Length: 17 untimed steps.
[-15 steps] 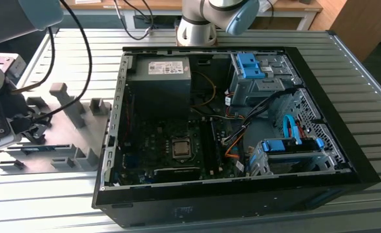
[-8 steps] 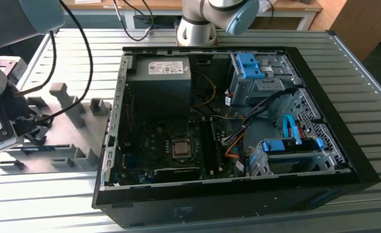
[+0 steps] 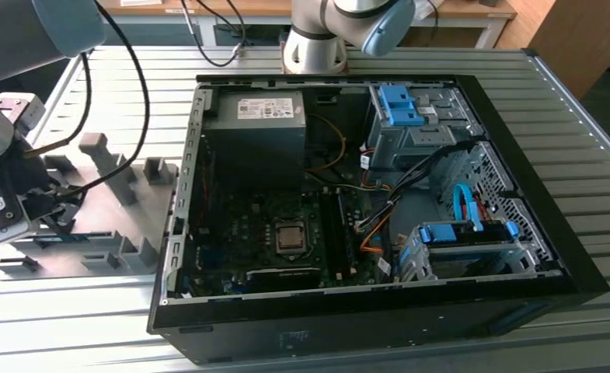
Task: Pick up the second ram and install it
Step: 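Reach for the second ram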
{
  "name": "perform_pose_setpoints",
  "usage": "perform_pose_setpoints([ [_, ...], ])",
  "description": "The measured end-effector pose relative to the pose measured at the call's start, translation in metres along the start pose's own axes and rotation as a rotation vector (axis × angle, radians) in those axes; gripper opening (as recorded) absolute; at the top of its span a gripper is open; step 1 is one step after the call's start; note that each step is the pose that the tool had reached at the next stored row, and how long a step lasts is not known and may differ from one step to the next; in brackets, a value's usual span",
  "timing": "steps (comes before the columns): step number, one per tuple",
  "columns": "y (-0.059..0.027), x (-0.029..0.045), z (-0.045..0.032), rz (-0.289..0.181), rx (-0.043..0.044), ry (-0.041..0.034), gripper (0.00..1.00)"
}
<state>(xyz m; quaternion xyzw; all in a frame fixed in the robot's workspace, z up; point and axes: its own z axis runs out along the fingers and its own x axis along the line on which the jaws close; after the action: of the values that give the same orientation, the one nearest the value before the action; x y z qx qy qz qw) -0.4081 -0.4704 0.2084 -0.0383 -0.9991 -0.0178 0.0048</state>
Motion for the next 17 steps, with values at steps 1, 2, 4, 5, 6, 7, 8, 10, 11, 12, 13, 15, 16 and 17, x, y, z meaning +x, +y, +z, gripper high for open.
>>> perform_pose_setpoints([
  [1, 0.0001, 0.0000, -0.0024, 0.000, 0.0000, -0.0002, 0.10],
  [2, 0.0002, 0.0001, -0.0051, 0.000, 0.0001, -0.0002, 0.10],
  [4, 0.0004, 0.0002, -0.0088, 0.000, 0.0004, -0.0004, 0.10],
  [5, 0.0005, 0.0001, -0.0087, 0.000, 0.0026, -0.0010, 0.10],
  [6, 0.0005, 0.0002, -0.0088, 0.000, 0.0102, -0.0014, 0.10],
  [7, 0.0004, 0.0002, -0.0089, -0.001, 0.0245, -0.0020, 0.10],
  [8, 0.0004, 0.0002, -0.0089, -0.001, 0.0359, -0.0030, 0.10],
  [10, 0.0003, 0.0002, -0.0088, -0.002, 0.0394, -0.0033, 0.10],
  [11, 0.0003, 0.0002, -0.0089, -0.002, 0.0391, -0.0032, 0.10],
  [12, 0.0004, 0.0002, -0.0088, -0.002, 0.0383, -0.0031, 0.10],
  [13, 0.0004, 0.0002, -0.0089, -0.002, 0.0382, -0.0031, 0.10],
  [15, 0.0004, 0.0002, -0.0088, -0.002, 0.0377, -0.0031, 0.10],
  [16, 0.0004, 0.0002, -0.0088, -0.002, 0.0377, -0.0031, 0.10],
  [17, 0.0004, 0.0002, -0.0088, -0.002, 0.0377, -0.0032, 0.10],
])
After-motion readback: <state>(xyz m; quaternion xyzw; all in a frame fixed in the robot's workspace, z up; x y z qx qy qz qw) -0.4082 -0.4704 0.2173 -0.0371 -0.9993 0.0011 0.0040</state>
